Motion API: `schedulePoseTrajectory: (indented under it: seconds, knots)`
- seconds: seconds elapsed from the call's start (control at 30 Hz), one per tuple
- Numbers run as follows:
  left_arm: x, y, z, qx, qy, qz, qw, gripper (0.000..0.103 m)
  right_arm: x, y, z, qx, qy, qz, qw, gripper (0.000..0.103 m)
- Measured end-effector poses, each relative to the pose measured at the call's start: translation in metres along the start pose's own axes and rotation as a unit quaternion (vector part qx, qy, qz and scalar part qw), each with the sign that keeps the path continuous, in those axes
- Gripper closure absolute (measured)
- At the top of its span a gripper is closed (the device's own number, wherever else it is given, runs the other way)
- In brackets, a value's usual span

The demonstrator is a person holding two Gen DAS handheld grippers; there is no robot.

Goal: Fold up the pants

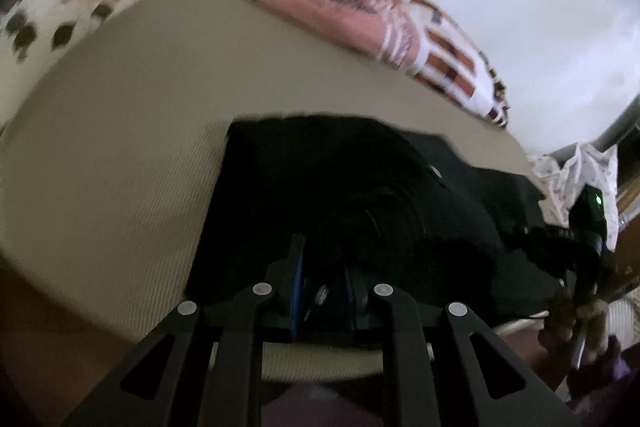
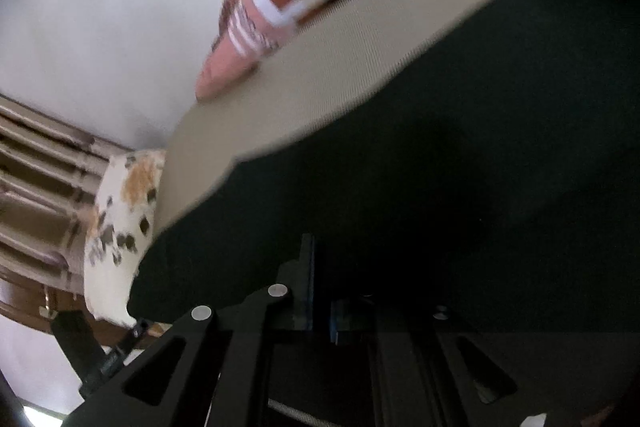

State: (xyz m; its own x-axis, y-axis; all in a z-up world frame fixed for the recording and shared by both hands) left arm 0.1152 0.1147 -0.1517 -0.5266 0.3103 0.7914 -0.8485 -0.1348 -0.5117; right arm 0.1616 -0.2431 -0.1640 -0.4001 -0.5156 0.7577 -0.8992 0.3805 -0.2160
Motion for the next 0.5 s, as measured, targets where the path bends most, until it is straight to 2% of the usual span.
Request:
schedulePoseTrajectory:
  seconds: [0.17,0.2,0.27,0.33,0.37,0.43,0.5]
  knots:
    - [-0.005,0.041,-0.016,-0.024,-0.082,-0.044,0.9954,0.085,-0.024,0.038,0.032,-0.034,-0.005,-0.048,0.998,0.097]
    - [-0.001,0.046,-0.021,-0.024,-0.113,-0.046,0.9923,0.084,-0.023,0.039,0.032,-0.032,-0.013,-0.043,0.998,0.097]
    - [0.013,0.045,-0.027,-0.026,-0.171,-0.030,0.9844,0.084,-0.023,0.039,0.030,-0.028,-0.028,-0.039,0.998,0.095]
    - [0.029,0.038,-0.025,-0.034,-0.206,0.004,0.9779,0.081,-0.023,0.039,0.032,-0.044,-0.058,-0.043,0.996,0.093]
    - [0.041,0.030,-0.015,-0.035,-0.207,0.035,0.9771,0.077,-0.024,0.039,0.033,-0.053,-0.072,-0.042,0.995,0.093]
    - [0.047,0.021,0.009,-0.037,-0.163,0.065,0.9839,0.066,-0.025,0.037,0.035,-0.077,-0.107,-0.039,0.991,0.092]
    - [0.040,0.014,0.039,-0.047,-0.115,0.080,0.9891,0.049,-0.020,0.032,0.040,-0.101,-0.138,-0.027,0.985,0.086]
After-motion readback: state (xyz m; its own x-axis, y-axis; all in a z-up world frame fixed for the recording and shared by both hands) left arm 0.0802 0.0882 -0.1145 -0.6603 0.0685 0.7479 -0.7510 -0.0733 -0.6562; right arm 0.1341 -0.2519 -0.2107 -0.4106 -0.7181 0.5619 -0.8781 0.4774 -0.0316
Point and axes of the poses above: each gripper's, at about its wrist camera, not at the fingertips, and x roughly against the way its jaws point, z to its right, y to its underside, the point moved 8 cm from there along -x, roughly the way its jaws point, and after that the axes turned 4 degrees about -x, right-handed, at the moved point
